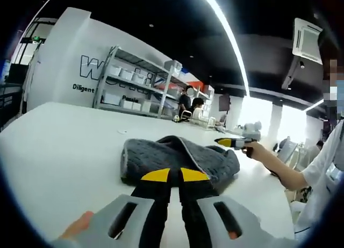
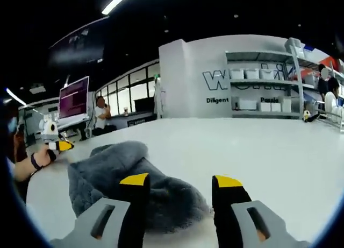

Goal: Open the folded towel by lifting each exposed corner and separating the folded layers until the towel lies flat within the target outline without major curled edges

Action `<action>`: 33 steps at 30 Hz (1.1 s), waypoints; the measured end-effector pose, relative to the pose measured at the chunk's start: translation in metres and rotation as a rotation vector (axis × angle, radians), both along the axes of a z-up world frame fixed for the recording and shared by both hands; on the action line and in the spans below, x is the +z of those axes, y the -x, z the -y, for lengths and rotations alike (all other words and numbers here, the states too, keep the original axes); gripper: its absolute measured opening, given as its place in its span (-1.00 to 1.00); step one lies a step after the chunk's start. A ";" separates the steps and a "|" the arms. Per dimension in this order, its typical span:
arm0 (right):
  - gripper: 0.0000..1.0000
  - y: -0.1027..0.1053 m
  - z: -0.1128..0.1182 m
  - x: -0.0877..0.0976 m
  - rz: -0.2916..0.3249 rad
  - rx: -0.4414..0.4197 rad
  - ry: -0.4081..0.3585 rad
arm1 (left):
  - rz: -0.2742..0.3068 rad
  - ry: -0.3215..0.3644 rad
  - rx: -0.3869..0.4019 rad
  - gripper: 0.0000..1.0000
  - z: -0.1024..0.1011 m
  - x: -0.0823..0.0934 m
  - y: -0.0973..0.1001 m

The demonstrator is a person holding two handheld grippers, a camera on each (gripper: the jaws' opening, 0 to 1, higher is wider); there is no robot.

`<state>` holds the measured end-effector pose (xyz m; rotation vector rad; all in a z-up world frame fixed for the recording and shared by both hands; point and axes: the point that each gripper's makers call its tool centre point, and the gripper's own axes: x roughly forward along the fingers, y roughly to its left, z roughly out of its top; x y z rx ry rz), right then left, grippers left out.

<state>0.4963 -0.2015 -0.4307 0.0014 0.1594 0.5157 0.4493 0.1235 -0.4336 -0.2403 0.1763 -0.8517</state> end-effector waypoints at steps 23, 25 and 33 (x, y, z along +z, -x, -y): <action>0.98 0.065 -0.107 0.011 0.102 0.543 0.028 | 0.033 0.018 -0.206 -0.14 0.039 0.003 0.030; 0.98 0.066 -0.108 0.009 0.093 0.554 0.037 | 0.036 0.016 -0.211 -0.05 0.040 0.003 0.030; 0.98 0.072 -0.117 0.002 0.087 0.599 0.088 | -0.001 0.066 -0.248 0.58 0.050 0.002 0.034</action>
